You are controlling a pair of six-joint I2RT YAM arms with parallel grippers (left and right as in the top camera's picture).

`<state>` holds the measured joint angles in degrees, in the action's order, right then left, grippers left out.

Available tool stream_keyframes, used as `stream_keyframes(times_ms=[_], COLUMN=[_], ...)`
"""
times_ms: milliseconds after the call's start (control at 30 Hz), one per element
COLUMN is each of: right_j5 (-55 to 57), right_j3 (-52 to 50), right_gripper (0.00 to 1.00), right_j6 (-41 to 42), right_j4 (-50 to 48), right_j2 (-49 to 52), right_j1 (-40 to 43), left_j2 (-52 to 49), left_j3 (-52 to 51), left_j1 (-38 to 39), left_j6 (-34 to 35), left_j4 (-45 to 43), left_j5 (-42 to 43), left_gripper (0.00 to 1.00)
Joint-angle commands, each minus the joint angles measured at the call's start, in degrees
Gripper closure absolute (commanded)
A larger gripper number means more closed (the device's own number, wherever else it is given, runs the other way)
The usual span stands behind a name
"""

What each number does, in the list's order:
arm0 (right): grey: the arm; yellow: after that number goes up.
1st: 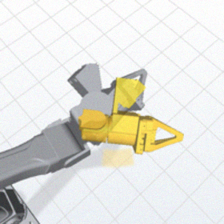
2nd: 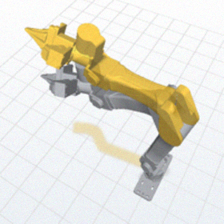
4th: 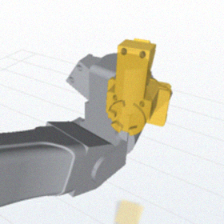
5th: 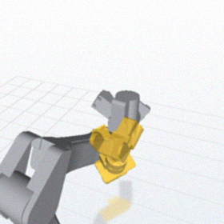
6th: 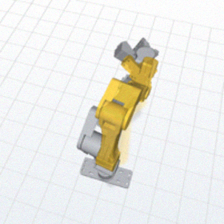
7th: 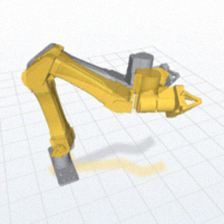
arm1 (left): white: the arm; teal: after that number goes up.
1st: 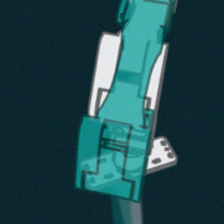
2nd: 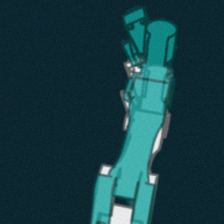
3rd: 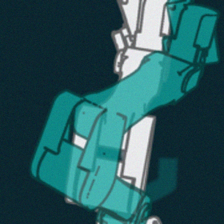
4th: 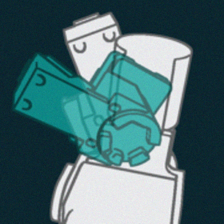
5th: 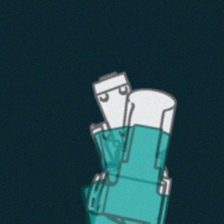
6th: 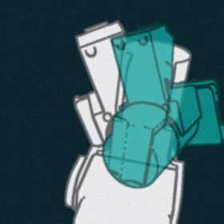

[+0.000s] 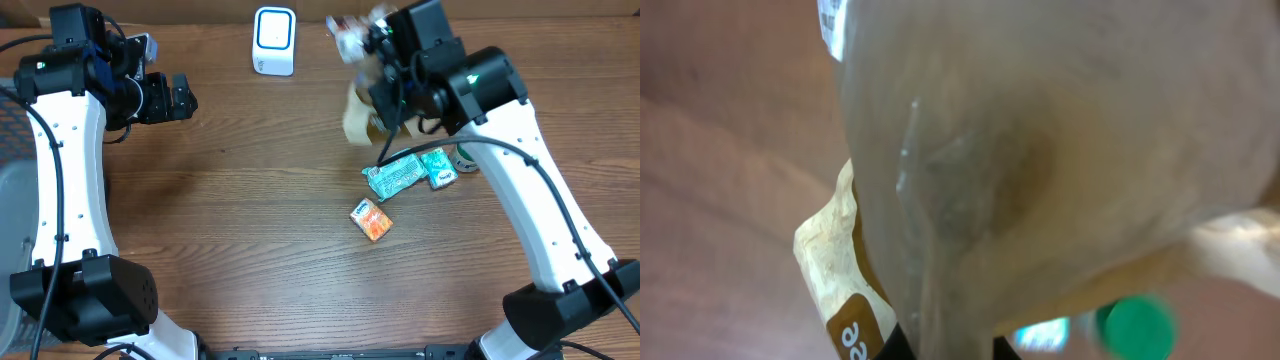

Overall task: Scan the item barcode
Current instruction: 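Carry the snack bag right and release it onto the pile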

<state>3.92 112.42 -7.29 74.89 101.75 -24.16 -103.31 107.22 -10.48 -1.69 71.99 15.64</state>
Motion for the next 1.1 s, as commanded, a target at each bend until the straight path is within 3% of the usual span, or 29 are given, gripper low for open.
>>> stream_keyframes(times_ms=[0,367,400,500,533,767,933,1000,1067], right_j5=[-5.79,-10.69,-10.69,-10.69,-10.69,-10.69,-10.78,-11.82,-12.33], right_j3=[-6.16,-25.09,-25.64,-26.58,-26.58,-25.16,-17.14,-12.79,-8.04], right_gripper=[0.96,0.96,0.93,0.66,0.62,0.6,0.47,0.33,0.13], right_j6=[4.55,4.24,4.26,4.28,4.26,4.07,4.11,4.24,4.74], right_j4=[1.62,-4.15,-4.44,-4.61,-4.55,-4.02,-0.11,1.79,3.82], right_j2=[0.81,0.81,0.81,0.81,0.81,-0.09,-4.79,-7.61,-10.8], right_j1=[2.97,12.76,13.14,14.12,14.29,14.38,14.14,14.14,14.16], left_j2=[-0.5,-0.5,-0.5,-0.5,-0.5,-0.5,-0.5,-0.5,-0.5], left_j3=[0.17,0.17,0.17,0.17,0.17,0.17,0.17,0.17,0.17], left_j1=[0.37,0.37,0.37,0.37,0.37,0.37,0.37,0.37,0.37], left_j6=[-0.92,-0.92,-0.92,-0.92,-0.92,-0.92,-0.92,-0.92,-0.92], left_j4=[-0.07,-0.07,-0.09,-0.07,-0.07,-0.07,-0.07,-0.07,-0.07], left_j5=[0.44,0.44,0.44,0.44,0.44,0.44,0.46,0.44,0.44], left_gripper=[0.0,0.0,0.0,0.0,0.0,0.0,0.0,0.0,0.0])
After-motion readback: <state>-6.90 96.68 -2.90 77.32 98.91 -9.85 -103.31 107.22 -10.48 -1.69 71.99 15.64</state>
